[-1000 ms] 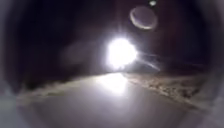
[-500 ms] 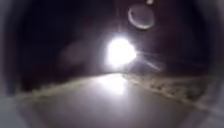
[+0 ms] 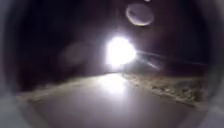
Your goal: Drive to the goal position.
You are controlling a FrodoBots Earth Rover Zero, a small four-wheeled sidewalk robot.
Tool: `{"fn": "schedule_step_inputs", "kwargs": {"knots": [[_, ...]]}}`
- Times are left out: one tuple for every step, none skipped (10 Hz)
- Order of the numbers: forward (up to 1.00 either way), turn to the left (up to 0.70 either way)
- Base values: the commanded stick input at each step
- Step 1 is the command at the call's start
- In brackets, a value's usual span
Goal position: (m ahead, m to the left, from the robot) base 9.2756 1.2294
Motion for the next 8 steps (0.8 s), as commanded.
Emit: {"fn": "schedule_step_inputs", "kwargs": {"knots": [[0.85, 0.34], [0.85, 0.34], [0.85, 0.31], [0.85, 0.0], [0.85, 0.0], [0.85, 0.0], [0.85, 0.0], [0.85, 0.0]]}}
